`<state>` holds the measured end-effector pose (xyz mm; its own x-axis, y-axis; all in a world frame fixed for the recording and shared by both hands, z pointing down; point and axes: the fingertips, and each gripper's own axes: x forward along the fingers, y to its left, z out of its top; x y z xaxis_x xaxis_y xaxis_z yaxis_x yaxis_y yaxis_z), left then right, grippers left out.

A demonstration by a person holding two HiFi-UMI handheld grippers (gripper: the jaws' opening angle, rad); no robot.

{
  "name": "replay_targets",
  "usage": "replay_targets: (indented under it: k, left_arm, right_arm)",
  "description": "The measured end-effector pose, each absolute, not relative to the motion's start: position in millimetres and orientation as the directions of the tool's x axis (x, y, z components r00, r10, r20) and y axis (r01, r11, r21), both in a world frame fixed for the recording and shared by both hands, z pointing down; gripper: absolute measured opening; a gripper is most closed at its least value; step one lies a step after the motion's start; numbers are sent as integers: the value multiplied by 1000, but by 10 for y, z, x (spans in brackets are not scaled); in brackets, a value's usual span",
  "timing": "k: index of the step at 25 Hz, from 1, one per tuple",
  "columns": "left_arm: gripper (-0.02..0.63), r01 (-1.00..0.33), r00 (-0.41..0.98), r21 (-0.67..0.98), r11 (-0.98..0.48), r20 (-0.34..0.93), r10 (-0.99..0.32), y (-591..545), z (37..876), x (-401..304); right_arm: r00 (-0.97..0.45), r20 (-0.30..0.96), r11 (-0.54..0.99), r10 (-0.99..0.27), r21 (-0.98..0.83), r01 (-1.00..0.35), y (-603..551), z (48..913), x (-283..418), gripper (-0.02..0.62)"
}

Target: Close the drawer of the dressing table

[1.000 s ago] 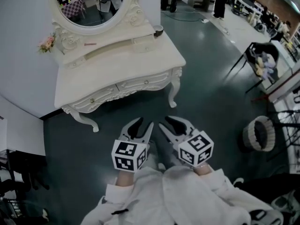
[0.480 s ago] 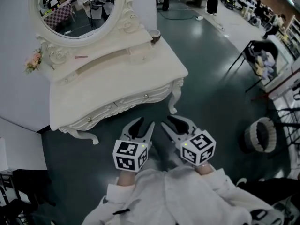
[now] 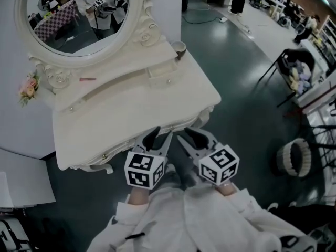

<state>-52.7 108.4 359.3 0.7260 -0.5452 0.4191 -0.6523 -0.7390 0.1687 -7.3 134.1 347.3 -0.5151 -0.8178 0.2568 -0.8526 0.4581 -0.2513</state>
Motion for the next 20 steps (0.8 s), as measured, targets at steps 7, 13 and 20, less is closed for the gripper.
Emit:
replay_targets:
  k: [7,13,20]
  left_arm:
    - [141,-631,738,151,-761,421,-528,428,3593,-577]
    - [141,-618,751,163,-769,413,-516,103,3626,-566]
    - [141,-618,758,211,-758,415,-503,43,3740,-535]
  right_arm:
    - [-472,249,422,-846,-231,-877,656,3402,-65,104]
    - [-461,274,408,-844,-231,-883,361,3459,-99,106]
    - [-470,322,417,-822,-223,-881,277,3544,-114,106]
